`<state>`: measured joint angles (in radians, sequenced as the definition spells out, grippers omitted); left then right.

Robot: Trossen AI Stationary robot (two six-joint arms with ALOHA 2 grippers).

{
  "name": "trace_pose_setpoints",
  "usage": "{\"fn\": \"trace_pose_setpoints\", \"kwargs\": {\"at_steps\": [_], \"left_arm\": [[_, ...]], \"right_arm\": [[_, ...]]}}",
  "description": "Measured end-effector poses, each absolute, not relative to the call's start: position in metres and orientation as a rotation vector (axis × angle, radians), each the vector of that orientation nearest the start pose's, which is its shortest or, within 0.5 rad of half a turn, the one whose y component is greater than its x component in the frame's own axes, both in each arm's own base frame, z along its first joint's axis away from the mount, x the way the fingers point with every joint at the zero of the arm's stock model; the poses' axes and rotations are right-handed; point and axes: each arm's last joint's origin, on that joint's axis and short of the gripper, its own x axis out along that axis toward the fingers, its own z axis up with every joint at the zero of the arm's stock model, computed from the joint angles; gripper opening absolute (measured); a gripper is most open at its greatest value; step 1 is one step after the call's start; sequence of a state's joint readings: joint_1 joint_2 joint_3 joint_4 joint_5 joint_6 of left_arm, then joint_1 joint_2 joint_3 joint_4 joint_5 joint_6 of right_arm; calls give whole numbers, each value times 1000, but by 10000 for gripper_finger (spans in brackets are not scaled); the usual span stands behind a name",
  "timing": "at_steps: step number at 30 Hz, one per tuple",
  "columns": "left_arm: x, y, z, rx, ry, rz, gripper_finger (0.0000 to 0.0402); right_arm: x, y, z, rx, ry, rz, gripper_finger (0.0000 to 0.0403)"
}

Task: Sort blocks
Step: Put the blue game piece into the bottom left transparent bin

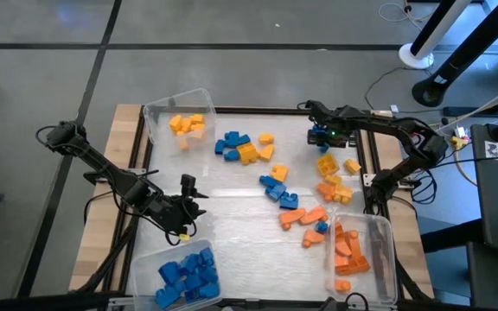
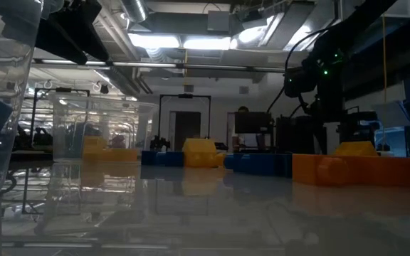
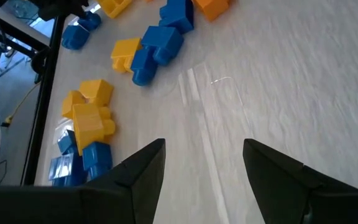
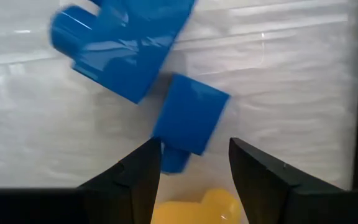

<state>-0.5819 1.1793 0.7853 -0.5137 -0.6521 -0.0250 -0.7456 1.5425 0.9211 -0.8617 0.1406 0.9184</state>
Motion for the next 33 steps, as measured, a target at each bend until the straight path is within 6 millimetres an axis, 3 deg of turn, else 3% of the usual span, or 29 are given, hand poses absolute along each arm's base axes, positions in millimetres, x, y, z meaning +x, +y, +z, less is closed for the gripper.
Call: {"fn": "trace_pose_setpoints", "kwargs": {"at_steps": [6, 15, 33], "left_arm": [[197, -109, 237, 501, 739, 75, 206], [197, -109, 237, 501, 739, 75, 206], [197, -109, 237, 496, 739, 77, 206]], "right_arm": [[189, -180, 178, 1136, 992, -1365, 191], [185, -178, 178, 1127, 1014, -1420, 191], [188, -176, 178, 1177, 1021, -1360, 191]]}}
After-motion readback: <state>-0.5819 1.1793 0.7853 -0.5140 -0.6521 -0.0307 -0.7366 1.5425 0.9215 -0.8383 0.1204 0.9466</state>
